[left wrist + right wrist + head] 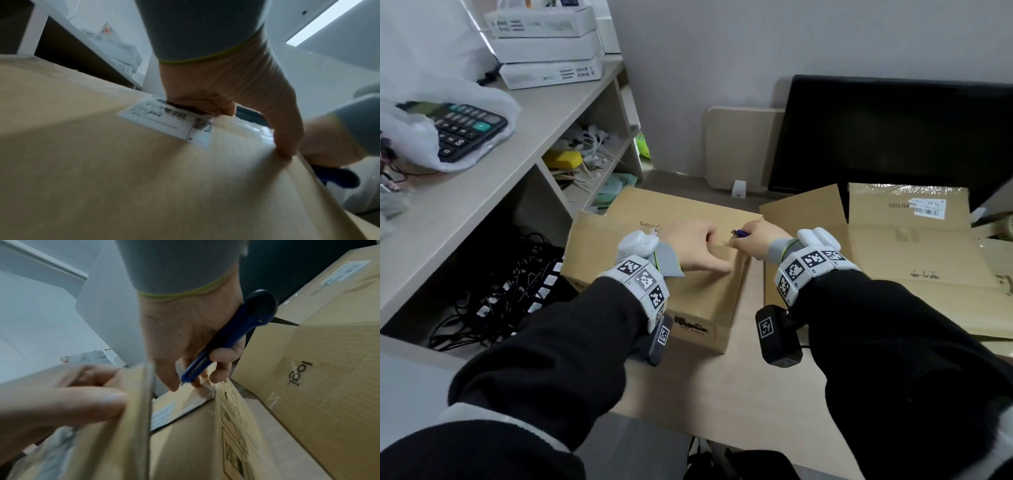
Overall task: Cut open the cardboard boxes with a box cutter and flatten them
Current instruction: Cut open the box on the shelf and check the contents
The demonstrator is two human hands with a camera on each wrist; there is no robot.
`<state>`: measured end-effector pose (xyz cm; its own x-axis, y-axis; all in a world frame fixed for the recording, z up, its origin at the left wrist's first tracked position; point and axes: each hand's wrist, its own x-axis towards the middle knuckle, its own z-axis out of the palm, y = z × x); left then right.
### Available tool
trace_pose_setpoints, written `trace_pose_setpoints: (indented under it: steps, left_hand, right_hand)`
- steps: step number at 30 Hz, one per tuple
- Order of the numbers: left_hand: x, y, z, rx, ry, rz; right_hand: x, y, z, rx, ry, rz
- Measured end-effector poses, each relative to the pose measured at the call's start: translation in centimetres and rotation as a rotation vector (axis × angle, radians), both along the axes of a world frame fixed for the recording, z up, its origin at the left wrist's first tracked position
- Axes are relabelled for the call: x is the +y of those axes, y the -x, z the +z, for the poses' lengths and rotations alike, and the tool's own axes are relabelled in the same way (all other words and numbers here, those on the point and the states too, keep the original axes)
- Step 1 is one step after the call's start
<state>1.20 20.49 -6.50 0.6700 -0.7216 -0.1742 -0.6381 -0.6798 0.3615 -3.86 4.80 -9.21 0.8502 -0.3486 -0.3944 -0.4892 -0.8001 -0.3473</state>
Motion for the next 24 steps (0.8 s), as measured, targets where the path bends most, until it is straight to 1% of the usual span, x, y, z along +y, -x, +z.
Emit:
trace_pose_setpoints:
  steps: [2, 5, 8, 10, 12, 13, 15, 17, 18, 20, 23, 24]
  left_hand:
    - [1.0, 0.2, 1.6, 0.000, 0.032, -0.062]
    - [2.9, 0.9, 3.6, 0.110, 0.037, -0.045]
    - [4.2, 1.9, 4.7, 0.133, -0.089, 0.005]
    - [4.6, 2.2, 4.6, 0.219, -0.185, -0.007]
    - [5.7, 3.1, 3.7, 0.348, -0.300, -0.021]
    - [6.7, 3.5, 2.8, 0.400, -0.318, -0.008]
    - [8.4, 4.2, 1.0, 0.439, -0.259, 0.023]
    - [9.5, 4.9, -0.2, 0.418, -0.187, 0.019]
    - [9.7, 5.0, -0.5, 0.391, -0.202, 0.011]
    - [10.1, 5.6, -0.8, 0.331, -0.312, -0.007]
    - [10.1, 6.1, -1.9, 0.173, -0.486, -0.061]
    - [10.1, 6.1, -2.2, 0.130, -0.514, -0.065]
  right_hand:
    - [-0.4, 0.3, 0.1, 0.010, -0.054, 0.002]
    - [-0.3, 0.7, 0.2, 0.017, -0.087, 0.015]
    - [0.3, 1.1, 0.2, 0.021, -0.063, 0.015]
    - [0.6, 1.2, -0.2, 0.003, -0.031, -0.005]
    - [1.3, 1.0, -0.5, 0.011, 0.042, 0.032]
    - [1.7, 0.9, -0.8, 0.034, 0.086, 0.066]
    - [2.3, 0.7, -1.5, 0.059, 0.153, 0.086]
    - [2.7, 0.8, -2.2, 0.036, 0.156, 0.064]
    - [2.7, 1.0, -2.6, 0.017, 0.155, 0.050]
    - [2.8, 1.3, -3.2, -0.007, 0.143, 0.040]
    - [2.9, 1.6, -3.6, -0.045, 0.139, 0.028]
    - [2.9, 1.8, -3.8, -0.062, 0.142, 0.030]
